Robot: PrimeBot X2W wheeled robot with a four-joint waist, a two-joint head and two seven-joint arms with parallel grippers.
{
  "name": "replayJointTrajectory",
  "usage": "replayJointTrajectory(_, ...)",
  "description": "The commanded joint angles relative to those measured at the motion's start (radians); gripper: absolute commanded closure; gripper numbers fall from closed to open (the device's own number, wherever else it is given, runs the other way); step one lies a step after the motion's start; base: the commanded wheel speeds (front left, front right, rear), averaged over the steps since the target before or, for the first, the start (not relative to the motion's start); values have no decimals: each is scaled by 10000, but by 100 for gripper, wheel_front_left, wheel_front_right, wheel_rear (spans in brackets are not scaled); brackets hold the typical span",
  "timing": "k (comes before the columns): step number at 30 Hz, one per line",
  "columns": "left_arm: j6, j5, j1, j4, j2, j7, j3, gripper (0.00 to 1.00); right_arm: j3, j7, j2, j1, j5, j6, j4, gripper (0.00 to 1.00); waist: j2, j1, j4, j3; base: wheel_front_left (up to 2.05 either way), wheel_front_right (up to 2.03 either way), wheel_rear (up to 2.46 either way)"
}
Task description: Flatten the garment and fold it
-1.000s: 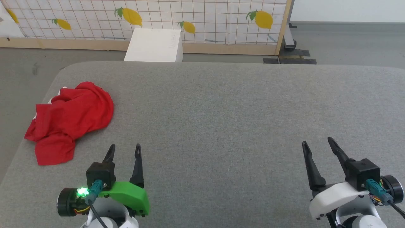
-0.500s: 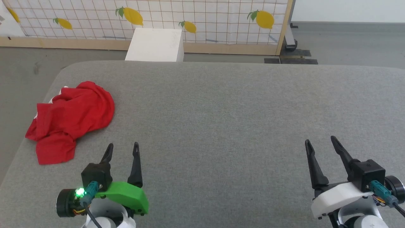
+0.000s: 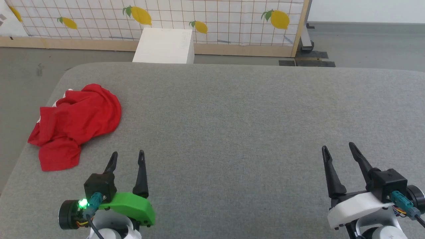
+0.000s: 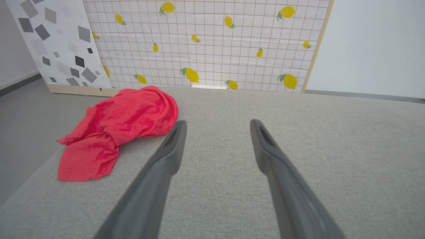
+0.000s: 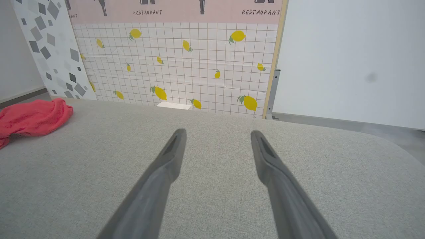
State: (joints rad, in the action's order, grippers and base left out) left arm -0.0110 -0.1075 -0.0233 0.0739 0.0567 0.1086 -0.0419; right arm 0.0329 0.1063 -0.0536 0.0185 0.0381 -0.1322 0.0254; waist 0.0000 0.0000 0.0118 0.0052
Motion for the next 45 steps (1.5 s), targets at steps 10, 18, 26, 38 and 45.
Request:
replayJointTrajectory(10,-84,-277,-83,189,68,288,101,0,96,304,18,-190,182,8,104,0,0,0,63,36,0,0,0)
replayJointTrajectory(18,-94,-423,-121,354,60,457,75,0,122,473,20,-235,247,9,150,0,0,0,107,67,0,0,0)
replayJointTrajectory(26,-125,-528,-140,486,59,621,64,0,167,638,22,-269,283,10,203,0,0,0,113,81,0,0,0)
replayJointTrajectory(38,-182,-638,-188,627,58,866,46,0,236,885,25,-309,302,11,302,0,0,0,160,105,0,0,0)
replayJointTrajectory(45,-206,-737,-226,741,47,1007,45,0,275,1027,27,-327,327,12,374,0,0,0,235,124,0,0,0)
